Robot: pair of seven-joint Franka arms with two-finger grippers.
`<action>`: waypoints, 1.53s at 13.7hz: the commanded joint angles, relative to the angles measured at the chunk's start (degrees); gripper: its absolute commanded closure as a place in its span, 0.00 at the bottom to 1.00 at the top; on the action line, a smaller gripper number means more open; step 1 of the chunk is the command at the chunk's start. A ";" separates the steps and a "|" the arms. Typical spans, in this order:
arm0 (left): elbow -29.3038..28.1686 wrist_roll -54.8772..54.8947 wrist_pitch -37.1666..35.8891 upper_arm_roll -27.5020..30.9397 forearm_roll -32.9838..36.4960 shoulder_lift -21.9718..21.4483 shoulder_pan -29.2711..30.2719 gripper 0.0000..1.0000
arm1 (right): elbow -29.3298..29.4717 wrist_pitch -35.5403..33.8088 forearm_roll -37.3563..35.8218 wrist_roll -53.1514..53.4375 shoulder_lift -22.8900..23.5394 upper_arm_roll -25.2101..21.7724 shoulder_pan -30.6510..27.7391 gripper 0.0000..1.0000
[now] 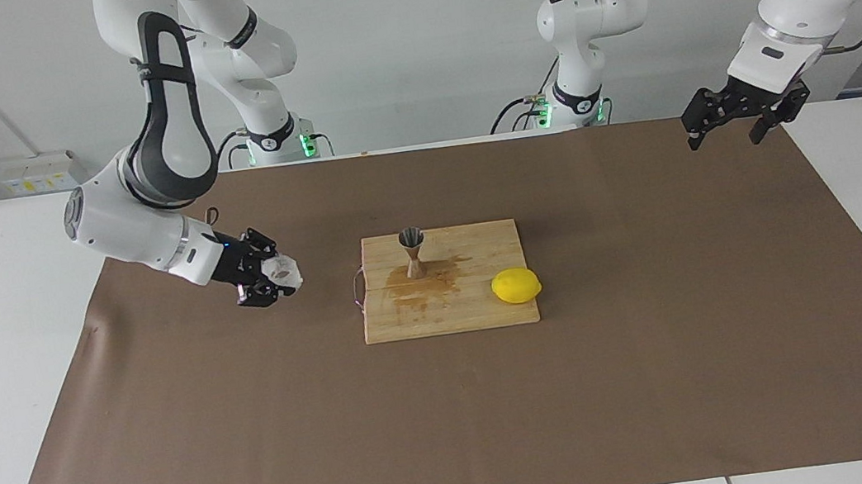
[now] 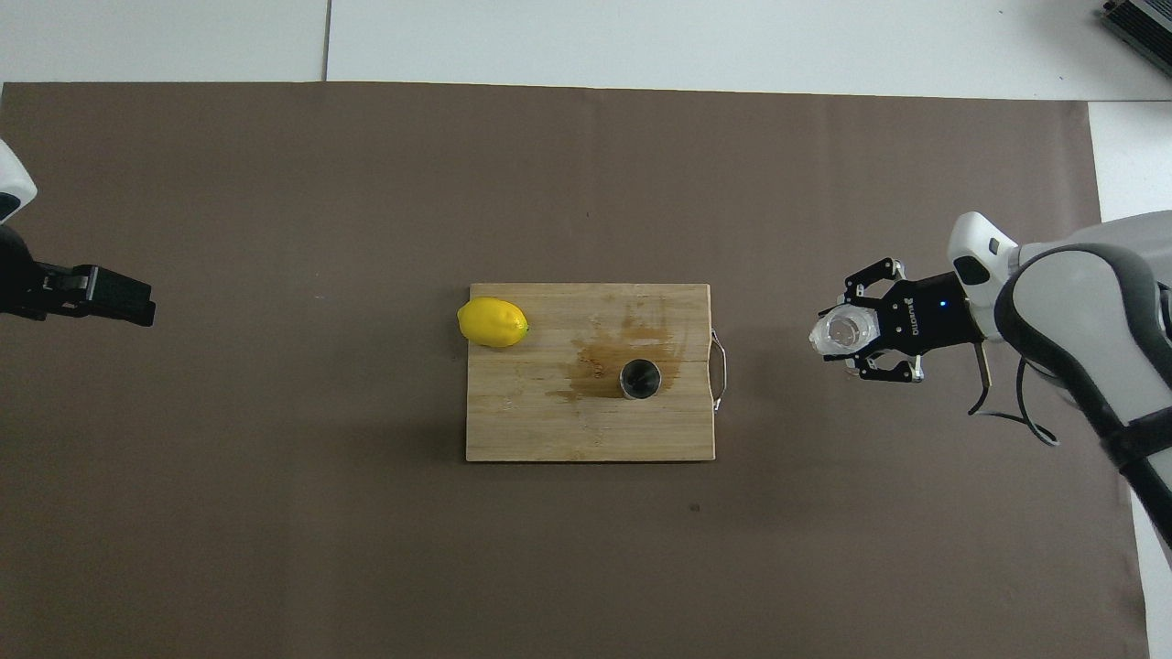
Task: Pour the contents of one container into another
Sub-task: 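Close the right gripper on the white cup and lift it, then carry the white cup with the right gripper above the metal cup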
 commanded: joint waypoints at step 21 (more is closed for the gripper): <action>-1.19 -0.30 1.41 0.47 -0.66 -0.52 -0.56 0.00 | 0.39 20.58 -25.18 45.24 -1.01 0.39 23.52 0.93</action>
